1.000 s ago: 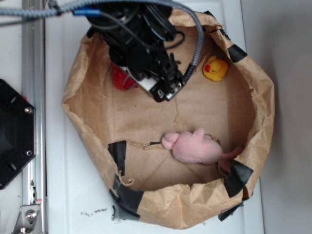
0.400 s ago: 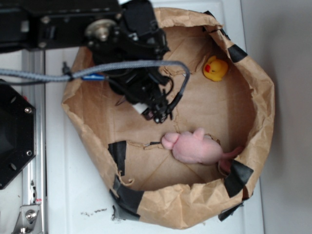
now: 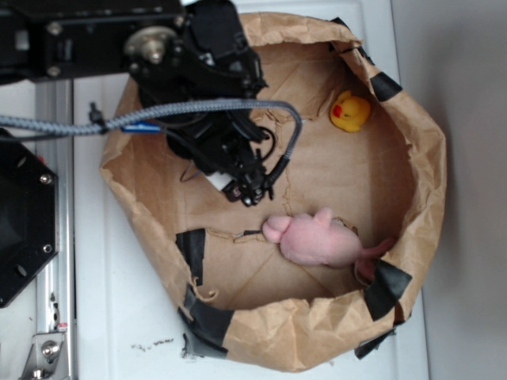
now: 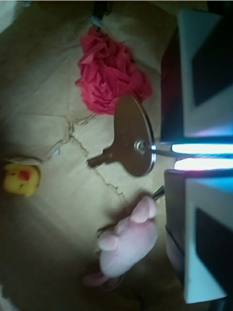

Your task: Grab the silver keys.

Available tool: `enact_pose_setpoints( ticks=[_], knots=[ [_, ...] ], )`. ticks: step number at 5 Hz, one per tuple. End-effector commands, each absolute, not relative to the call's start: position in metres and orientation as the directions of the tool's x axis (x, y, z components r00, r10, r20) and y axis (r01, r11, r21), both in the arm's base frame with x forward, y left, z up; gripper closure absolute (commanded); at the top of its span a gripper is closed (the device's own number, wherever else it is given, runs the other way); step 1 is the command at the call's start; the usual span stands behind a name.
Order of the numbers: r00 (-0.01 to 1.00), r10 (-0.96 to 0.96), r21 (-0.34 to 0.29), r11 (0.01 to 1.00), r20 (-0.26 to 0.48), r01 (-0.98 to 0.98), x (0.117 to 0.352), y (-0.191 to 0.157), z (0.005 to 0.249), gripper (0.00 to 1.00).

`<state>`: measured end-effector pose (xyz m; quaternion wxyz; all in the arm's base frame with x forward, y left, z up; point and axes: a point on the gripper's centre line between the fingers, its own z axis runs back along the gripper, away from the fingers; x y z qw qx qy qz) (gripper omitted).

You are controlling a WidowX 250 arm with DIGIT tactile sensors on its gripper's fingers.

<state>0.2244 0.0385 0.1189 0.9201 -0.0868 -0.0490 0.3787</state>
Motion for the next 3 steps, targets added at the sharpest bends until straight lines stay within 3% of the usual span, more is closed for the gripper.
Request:
enact_pose_setpoints(
  ticks=[1, 3],
  knots=[
    [0.666, 0.740, -0.189, 0.669, 0.091, -0.719, 0.2420, 0.0374, 0.1339, 1.00],
    [0.652, 0.743, -0.185, 0.669, 0.153, -0.720, 0.2416, 0.0312, 0.1266, 1.00]
  ],
)
